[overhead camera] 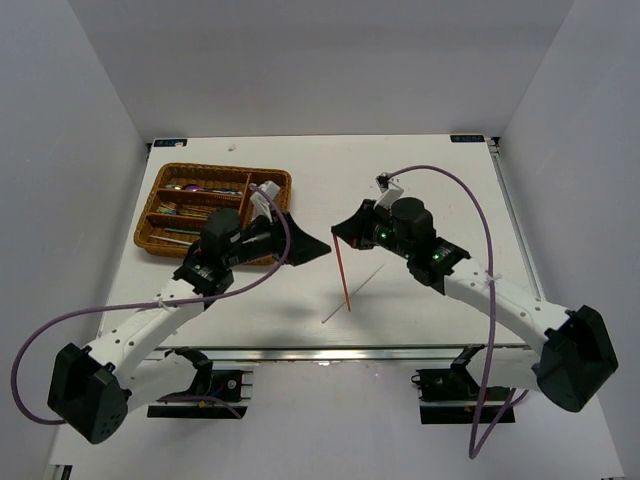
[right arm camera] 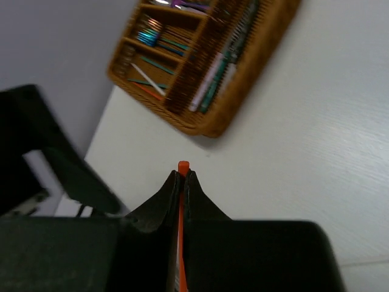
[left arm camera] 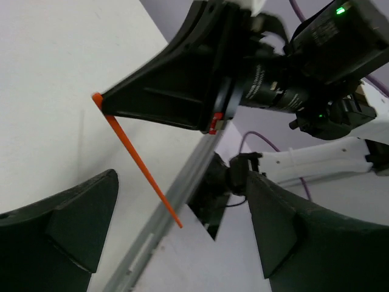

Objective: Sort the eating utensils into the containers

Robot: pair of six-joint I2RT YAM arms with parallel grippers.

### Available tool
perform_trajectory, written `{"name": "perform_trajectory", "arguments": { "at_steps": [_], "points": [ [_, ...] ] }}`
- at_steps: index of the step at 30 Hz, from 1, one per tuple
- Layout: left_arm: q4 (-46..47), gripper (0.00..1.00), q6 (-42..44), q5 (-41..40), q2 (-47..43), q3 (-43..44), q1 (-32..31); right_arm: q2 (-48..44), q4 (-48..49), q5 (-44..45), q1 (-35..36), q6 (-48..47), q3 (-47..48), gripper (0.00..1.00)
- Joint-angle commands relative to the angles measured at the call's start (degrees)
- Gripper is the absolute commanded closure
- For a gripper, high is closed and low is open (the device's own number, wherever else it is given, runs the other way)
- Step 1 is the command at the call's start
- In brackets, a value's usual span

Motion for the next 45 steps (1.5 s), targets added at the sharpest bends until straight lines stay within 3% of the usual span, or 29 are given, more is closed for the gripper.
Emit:
{"name": "perform_trajectory", "arguments": {
  "at_steps": [1,3,7,13,14,16,17,20,21,26,29,31,32,33,34,37,38,40,41,45],
  "points": [
    [5.7,0.14,-2.4,-2.5,2.6,0.1,-3.4,-5.0,13.2,-5.9,1.0,-1.5,-1.0,1.00],
    [5.4,0.21,-2.2,-3.9,4.5,0.5,-5.1,-6.6,16.2,-4.2,1.4,-0.8,-3.1,1.00],
    [3.7,0.21,-0.8,-6.8,5.1,1.0,-6.6,-10.7,18.4,0.2,1.6,0.1,-5.5,1.00],
    [7.3,0.24,-2.4,-5.8,6.2,1.1,-7.6,-11.5,21.3,-0.1,1.8,3.2,-6.7,1.00],
    [10.0,0.32,-3.0,-5.1,6.5,1.0,-8.0,-11.3,21.6,0.1,2.0,3.8,-6.9,1.00],
    [12.4,0.36,-4.5,-3.9,7.7,1.0,-8.3,-11.1,23.5,0.7,2.3,5.0,-7.8,1.00],
    [13.4,0.49,-4.7,-3.3,8.3,1.2,-8.5,-11.1,24.2,1.1,2.6,5.5,-8.2,1.00],
    [13.7,0.70,-4.9,-2.9,10.0,1.9,-9.0,-10.6,25.5,1.8,2.8,6.2,-8.2,1.00],
    [13.7,0.86,-4.9,-3.0,10.2,2.0,-9.1,-10.3,25.4,1.8,2.8,6.1,-7.9,1.00],
    [16.0,1.00,-5.7,-2.4,9.2,1.3,-9.1,-8.9,25.1,2.9,2.9,6.0,-7.4,1.00],
    [11.3,1.00,-3.8,-6.1,7.0,2.1,-9.1,-9.0,23.9,4.8,3.0,5.6,-7.5,1.00],
    [1.4,1.00,-0.9,-16.0,5.3,4.0,-9.0,-10.1,20.4,9.2,3.0,5.2,-6.9,0.49],
    [-2.6,1.00,0.5,-25.5,3.9,6.2,-8.4,-11.4,13.4,15.7,2.8,5.5,-5.6,0.14],
    [-7.2,1.00,0.6,-25.6,3.5,7.6,-7.8,-12.0,9.7,18.9,2.8,5.4,-4.7,0.11],
    [-16.6,1.00,0.6,-34.4,3.4,9.1,-6.8,-12.5,5.9,21.7,2.3,5.2,-3.8,0.11],
    [-29.4,1.00,-2.5,-40.9,4.1,12.7,3.9,-13.7,-6.1,28.1,1.0,5.7,-0.7,0.11],
    [-30.2,1.00,-3.3,-38.7,3.9,12.1,13.6,-14.2,-8.3,28.4,0.1,5.7,-0.7,0.11],
    [-29.6,1.00,-5.8,-30.5,3.5,9.3,23.9,-15.9,-9.5,28.4,-0.3,5.2,-1.8,0.11],
    [-29.5,1.00,-6.6,-28.9,4.0,8.7,33.2,-16.4,-9.5,28.5,-0.4,5.1,-2.4,0.11],
    [-27.4,1.00,-10.6,-28.4,9.6,7.4,44.9,-18.4,-9.3,28.6,-0.6,4.9,-4.6,0.11]
  ]
}}
